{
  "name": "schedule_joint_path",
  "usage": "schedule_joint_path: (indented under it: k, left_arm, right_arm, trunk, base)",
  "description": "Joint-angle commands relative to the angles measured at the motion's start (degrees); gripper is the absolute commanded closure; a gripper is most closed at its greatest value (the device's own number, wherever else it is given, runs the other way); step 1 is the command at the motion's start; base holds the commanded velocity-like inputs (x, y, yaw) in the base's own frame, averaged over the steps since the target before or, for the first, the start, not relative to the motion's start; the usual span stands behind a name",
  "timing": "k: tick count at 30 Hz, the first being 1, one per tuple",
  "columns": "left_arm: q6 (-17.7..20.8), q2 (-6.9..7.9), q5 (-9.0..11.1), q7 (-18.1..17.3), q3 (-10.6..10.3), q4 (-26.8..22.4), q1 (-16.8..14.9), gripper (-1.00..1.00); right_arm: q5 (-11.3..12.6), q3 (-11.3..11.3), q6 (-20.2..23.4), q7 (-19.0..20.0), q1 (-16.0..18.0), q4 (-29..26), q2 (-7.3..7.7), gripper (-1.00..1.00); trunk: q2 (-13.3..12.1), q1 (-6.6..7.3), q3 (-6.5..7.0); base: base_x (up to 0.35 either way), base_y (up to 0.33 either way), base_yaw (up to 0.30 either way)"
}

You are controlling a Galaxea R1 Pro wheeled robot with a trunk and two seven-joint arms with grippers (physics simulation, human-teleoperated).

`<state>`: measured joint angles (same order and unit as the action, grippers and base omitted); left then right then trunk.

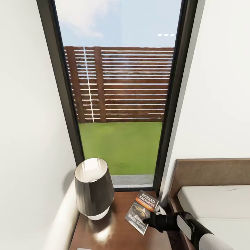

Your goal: In the bedroom, move the book from the bed onto either nightstand, and place the two sandals side by side next to the bed.

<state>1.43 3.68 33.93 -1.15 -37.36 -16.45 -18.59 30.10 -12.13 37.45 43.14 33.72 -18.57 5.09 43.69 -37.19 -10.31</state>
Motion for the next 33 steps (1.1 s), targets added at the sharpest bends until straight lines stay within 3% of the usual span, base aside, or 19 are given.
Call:
schedule_joint_path:
  k: [1, 7, 11, 33]
  left_arm:
    - [0.2, 0.04, 0.4, -0.1, -0.2, -0.1, 0.0, -1.00]
    - [0.2, 0.02, 0.4, -0.1, -0.2, -0.1, 0.0, -1.00]
    - [0.2, 0.01, 0.4, -0.1, -0.3, -0.1, 0.0, -1.00]
    - [0.2, 0.01, 0.4, -0.1, -0.3, -0.1, 0.0, -1.00]
  right_arm:
    - [0.4, -0.2, 0.7, -0.1, 0.1, 0.0, -0.02, 1.00]
    - [0.4, -0.2, 2.0, -0.2, 0.4, 0.2, -0.20, 1.00]
    - [0.6, -0.2, 2.3, -1.5, 0.4, 0.4, -0.23, 1.00]
    - [1.1, 0.1, 2.5, -3.8, 0.5, 0.3, -0.31, 1.00]
  trunk:
    - [0.5, -0.24, -0.27]
    - [2.9, -1.56, -1.35]
    - [2.9, -1.56, -1.35]
    - [11.7, -6.39, -5.30]
  base:
    - [0.000, 0.000, 0.000]
    - [0.000, 0.000, 0.000]
    - [0.000, 0.000, 0.000]
    - [0.000, 0.000, 0.000]
